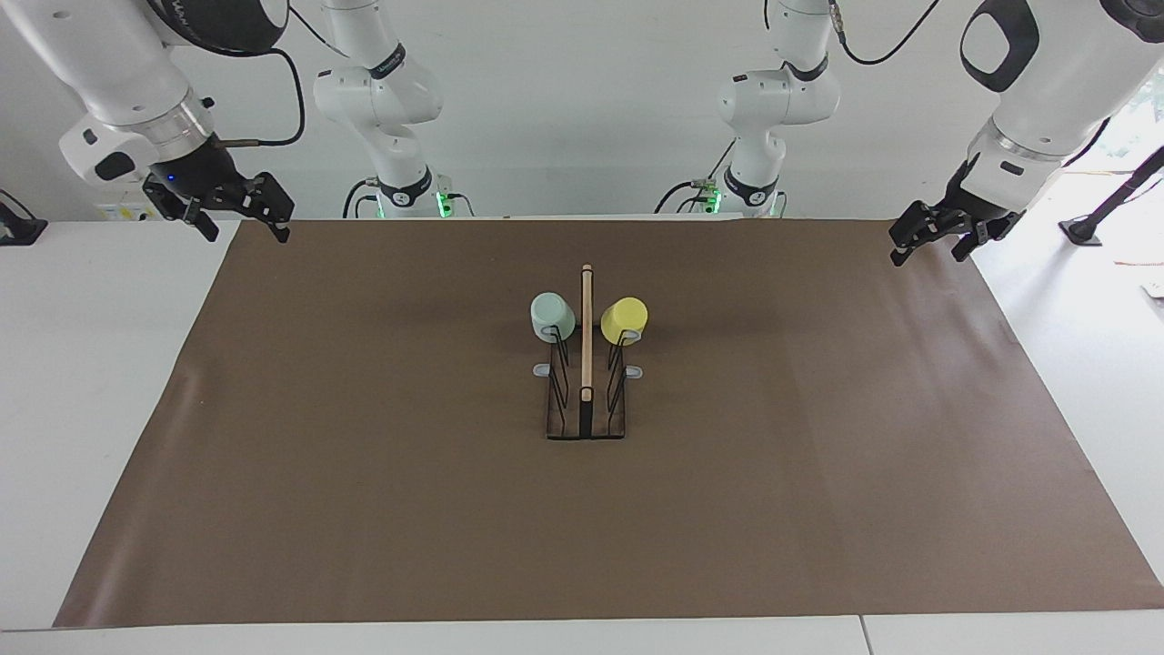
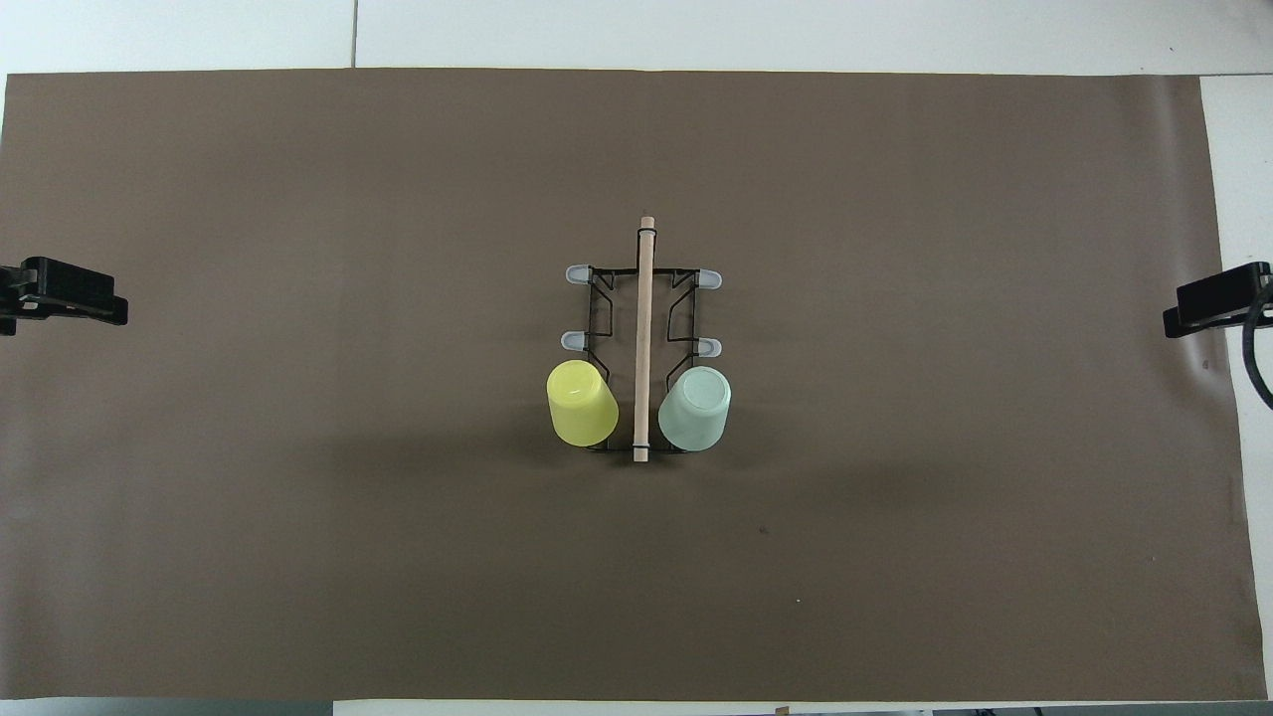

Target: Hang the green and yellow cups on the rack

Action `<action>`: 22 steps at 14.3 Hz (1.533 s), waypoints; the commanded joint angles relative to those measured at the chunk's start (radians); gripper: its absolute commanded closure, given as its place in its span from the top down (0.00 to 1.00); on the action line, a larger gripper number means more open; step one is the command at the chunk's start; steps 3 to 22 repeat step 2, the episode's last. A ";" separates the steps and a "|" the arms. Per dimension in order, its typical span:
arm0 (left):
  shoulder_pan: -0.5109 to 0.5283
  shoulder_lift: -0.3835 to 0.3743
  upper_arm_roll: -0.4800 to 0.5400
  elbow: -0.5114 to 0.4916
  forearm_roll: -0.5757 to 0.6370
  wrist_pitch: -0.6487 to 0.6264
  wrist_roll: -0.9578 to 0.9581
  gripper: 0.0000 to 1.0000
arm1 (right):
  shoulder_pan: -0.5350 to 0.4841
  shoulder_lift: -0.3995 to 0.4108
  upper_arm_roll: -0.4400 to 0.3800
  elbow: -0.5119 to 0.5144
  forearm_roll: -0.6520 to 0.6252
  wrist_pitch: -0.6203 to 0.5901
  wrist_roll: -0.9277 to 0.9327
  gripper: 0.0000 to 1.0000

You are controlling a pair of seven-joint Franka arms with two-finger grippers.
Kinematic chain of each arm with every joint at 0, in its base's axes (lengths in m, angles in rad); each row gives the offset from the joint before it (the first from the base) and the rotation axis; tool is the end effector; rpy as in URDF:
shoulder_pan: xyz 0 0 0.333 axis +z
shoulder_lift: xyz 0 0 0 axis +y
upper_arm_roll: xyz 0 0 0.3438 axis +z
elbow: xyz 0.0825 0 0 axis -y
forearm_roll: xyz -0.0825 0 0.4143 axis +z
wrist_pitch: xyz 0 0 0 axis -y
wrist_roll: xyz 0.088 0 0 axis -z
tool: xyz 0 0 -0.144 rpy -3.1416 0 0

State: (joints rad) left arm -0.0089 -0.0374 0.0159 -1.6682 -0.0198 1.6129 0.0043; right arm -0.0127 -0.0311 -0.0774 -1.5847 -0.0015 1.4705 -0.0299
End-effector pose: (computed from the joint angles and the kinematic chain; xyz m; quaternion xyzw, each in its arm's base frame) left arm 0.5735 0.0014 0.5916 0.9999 0.0018 -0.0089 0.0102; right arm 0.5580 -0.0513 0.6180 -0.9987 0.0300 0.0415 0.0029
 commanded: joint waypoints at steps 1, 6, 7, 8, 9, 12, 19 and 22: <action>0.001 -0.010 -0.002 -0.015 0.017 0.004 -0.010 1.00 | -0.003 -0.007 0.004 -0.006 0.001 0.011 -0.005 1.00; 0.001 -0.010 -0.002 -0.015 0.017 0.004 -0.010 1.00 | -0.003 -0.007 0.005 -0.006 0.001 0.011 -0.005 1.00; 0.001 -0.010 -0.002 -0.015 0.017 0.004 -0.010 1.00 | -0.003 -0.007 0.005 -0.006 0.001 0.011 -0.005 1.00; 0.001 -0.010 -0.002 -0.015 0.017 0.004 -0.010 1.00 | -0.003 -0.007 0.005 -0.006 0.001 0.011 -0.005 1.00; 0.001 -0.010 -0.002 -0.015 0.017 0.004 -0.010 1.00 | -0.003 -0.007 0.005 -0.006 0.001 0.011 -0.005 1.00; 0.001 -0.010 -0.002 -0.015 0.017 0.004 -0.010 1.00 | -0.003 -0.007 0.005 -0.006 0.001 0.011 -0.005 1.00; 0.001 -0.010 -0.002 -0.015 0.017 0.004 -0.010 1.00 | -0.003 -0.007 0.005 -0.006 0.001 0.011 -0.005 1.00; 0.001 -0.010 -0.002 -0.015 0.017 0.004 -0.010 1.00 | -0.003 -0.007 0.005 -0.006 0.001 0.011 -0.005 1.00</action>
